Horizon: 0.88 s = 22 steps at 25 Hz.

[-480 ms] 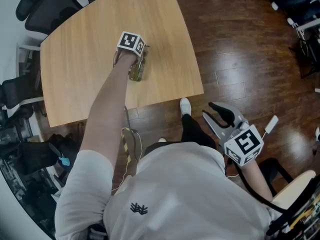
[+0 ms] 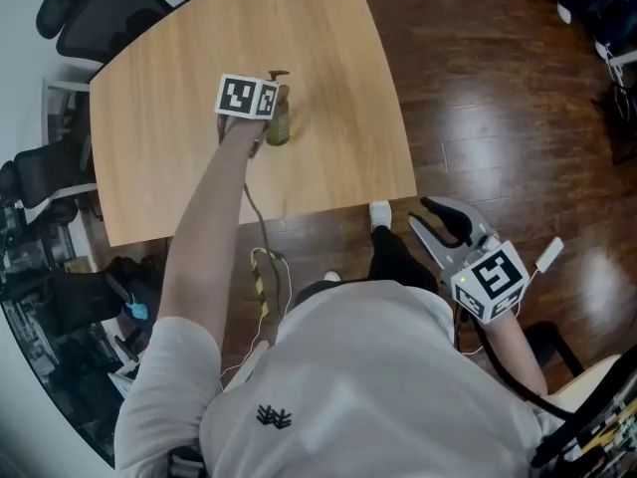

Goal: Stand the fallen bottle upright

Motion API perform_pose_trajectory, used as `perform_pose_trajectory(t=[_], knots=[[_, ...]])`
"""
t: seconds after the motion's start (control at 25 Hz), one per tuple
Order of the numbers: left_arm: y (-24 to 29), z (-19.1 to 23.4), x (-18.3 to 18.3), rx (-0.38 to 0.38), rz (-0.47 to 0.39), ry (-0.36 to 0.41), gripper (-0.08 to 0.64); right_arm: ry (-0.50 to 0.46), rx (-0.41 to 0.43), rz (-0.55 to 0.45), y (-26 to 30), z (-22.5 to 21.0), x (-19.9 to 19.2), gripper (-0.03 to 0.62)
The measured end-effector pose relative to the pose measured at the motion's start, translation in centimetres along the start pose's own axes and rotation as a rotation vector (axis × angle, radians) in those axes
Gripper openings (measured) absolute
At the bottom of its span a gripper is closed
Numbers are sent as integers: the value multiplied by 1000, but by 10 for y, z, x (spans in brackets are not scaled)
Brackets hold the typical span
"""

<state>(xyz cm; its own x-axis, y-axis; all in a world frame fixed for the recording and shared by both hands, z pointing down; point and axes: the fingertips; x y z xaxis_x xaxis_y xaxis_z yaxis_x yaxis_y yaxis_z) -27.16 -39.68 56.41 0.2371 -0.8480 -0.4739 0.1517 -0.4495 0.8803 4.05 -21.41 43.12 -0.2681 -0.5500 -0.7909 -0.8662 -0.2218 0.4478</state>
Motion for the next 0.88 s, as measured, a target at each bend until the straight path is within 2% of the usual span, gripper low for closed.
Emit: perform_pose_trajectory(t=[0.12,0.28,0.4,0.6,0.68,0.8,0.88], knots=[[-30,5,13,42,-180,-11,127,-18,22,6,7,6,3,117],[-39,1,13,73,-321,31,126,-43,42,14,15,16,6,117],[-36,-5,14,95,-359,74,127,-56,31,22,17,19,6,117],[-31,2,21,153,-362,128,137,-57,-22,9,13,25,4,118],[-36,6,27,209,-388,171,272,-68,-54,1,9,27,3,118],[-55,-3,27,239,-450,216,309,-117,-121,-7,1,37,-5,118],[-75,-10,11,240,-490,245,330,-141,-151,-24,-1,51,-11,123]])
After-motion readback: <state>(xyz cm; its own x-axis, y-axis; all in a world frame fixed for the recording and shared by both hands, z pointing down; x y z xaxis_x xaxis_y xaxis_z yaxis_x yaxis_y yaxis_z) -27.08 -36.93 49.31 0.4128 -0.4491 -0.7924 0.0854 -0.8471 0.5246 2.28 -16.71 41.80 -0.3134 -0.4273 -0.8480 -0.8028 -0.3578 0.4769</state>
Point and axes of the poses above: the fingertips, and each gripper's own axes: y forward along the fingers, z to its left, x out of its top, and after that the axes turned 4 degrees about y, right-handed
